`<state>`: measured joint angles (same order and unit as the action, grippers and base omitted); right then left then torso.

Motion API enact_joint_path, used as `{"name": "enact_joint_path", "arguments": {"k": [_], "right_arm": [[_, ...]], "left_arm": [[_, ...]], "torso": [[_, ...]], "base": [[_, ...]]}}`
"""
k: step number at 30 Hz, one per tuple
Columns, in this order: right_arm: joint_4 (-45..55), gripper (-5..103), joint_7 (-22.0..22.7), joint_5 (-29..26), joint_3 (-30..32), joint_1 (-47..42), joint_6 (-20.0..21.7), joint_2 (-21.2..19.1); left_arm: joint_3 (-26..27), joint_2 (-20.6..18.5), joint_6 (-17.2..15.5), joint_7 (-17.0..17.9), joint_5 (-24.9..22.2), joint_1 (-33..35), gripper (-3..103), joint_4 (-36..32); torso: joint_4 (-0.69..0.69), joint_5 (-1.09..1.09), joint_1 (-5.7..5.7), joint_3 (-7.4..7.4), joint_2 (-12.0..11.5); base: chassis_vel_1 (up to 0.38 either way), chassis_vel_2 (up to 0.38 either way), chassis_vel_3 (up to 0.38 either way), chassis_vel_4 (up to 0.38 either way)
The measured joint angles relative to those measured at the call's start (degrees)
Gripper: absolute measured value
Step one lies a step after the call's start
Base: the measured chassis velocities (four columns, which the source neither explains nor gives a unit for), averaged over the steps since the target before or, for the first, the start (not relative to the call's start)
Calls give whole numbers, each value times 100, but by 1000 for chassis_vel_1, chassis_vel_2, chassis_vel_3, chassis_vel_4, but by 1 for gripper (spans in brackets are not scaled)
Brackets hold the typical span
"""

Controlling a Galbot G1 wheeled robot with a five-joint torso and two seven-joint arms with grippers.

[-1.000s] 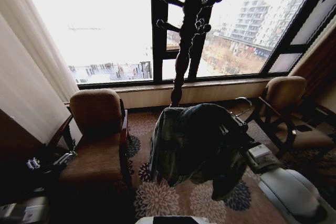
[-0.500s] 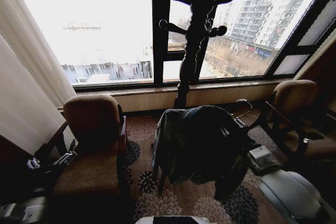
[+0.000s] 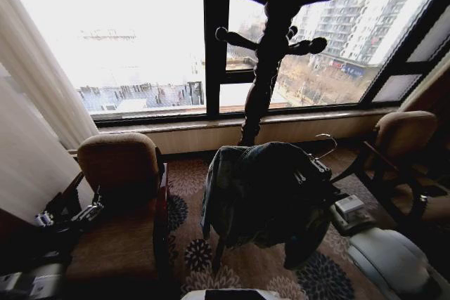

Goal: Pick up the clothes from the bed and hang them on the clothes hanger.

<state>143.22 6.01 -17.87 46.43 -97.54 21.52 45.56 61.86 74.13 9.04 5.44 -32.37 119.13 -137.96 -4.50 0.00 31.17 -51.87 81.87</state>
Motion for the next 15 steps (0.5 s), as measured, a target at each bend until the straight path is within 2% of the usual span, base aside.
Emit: {"name": "enact_joint_path", "arguments": {"k": [3,5,12,15], "right_arm": [[0,33,-20,-834,217,-141,196,-226],[0,33,-51,-999,344,-129,306,-367],[5,33,-431,-217,528,12,335,-924],[5,33,-574,-140,578,-107,327,-1168]], "left_arm": [[0,0,0,0,0,0,100,0],[0,0,0,0,0,0,100,0],[0,0,0,0,0,0,100,0],[0,0,0,0,0,0,100,0]], "torso": [[0,0,3,-2,-1],[0,1,2,-1,-1],[0,0,-7,2,4],[-1,0,-5,1,3]], "base": [[-22,14,16,-21],[0,0,0,0],[0,0,0,0],[0,0,0,0]]}}
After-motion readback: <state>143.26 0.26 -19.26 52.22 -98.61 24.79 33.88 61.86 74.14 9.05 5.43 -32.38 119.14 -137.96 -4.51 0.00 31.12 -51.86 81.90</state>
